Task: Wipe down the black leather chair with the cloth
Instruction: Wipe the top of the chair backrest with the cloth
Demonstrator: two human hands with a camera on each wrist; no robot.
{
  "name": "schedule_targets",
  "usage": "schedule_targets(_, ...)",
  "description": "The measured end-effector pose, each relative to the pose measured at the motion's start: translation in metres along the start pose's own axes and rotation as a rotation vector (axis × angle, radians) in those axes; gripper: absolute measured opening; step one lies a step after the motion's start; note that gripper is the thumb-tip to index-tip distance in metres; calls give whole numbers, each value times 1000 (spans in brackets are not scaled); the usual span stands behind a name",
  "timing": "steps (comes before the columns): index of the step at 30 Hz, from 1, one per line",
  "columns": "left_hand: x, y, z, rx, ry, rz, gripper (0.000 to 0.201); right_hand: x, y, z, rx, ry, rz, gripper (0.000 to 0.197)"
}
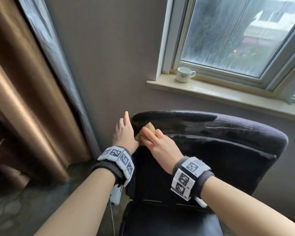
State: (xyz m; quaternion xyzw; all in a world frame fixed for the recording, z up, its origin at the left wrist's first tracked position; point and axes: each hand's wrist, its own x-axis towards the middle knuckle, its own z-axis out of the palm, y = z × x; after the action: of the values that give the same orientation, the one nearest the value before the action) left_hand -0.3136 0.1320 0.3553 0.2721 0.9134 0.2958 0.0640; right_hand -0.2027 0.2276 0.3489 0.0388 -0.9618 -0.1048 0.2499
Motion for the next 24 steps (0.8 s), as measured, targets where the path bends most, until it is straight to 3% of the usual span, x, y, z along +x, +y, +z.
schedule_targets(5, 1, 3, 0, 22, -23, -6, 114, 40, 6, -2, 51, 62, 130, 41)
schedule_targets(9, 1, 4, -2, 115, -13, 33, 107, -2, -1, 14, 18, -20, 53, 39)
schedule_targets(11, 0, 4, -5, 225, 11, 103, 118, -22, 7, 5, 41, -42, 37, 49)
schedule_targets(14, 1, 14, -6, 432, 146, 298, 133, -21, 33, -15, 71, 6, 187, 66)
schedule_targets(17, -2, 38, 4, 522, 84, 432, 133, -21, 46, -22, -2, 12, 214, 65)
schedule_targets(19, -4, 49, 15, 560, 63, 472, 127, -41, 45, -15, -45, -64, 163, 67)
schedule_targets(21, -5, 49, 25, 581, 123, 477, 123, -64, 43, -13, -49, -174, 164, 79)
schedule_targets(24, -4, 46, 32, 575, 229, 481, 123, -62, 50, -17, -1, -137, 215, 85)
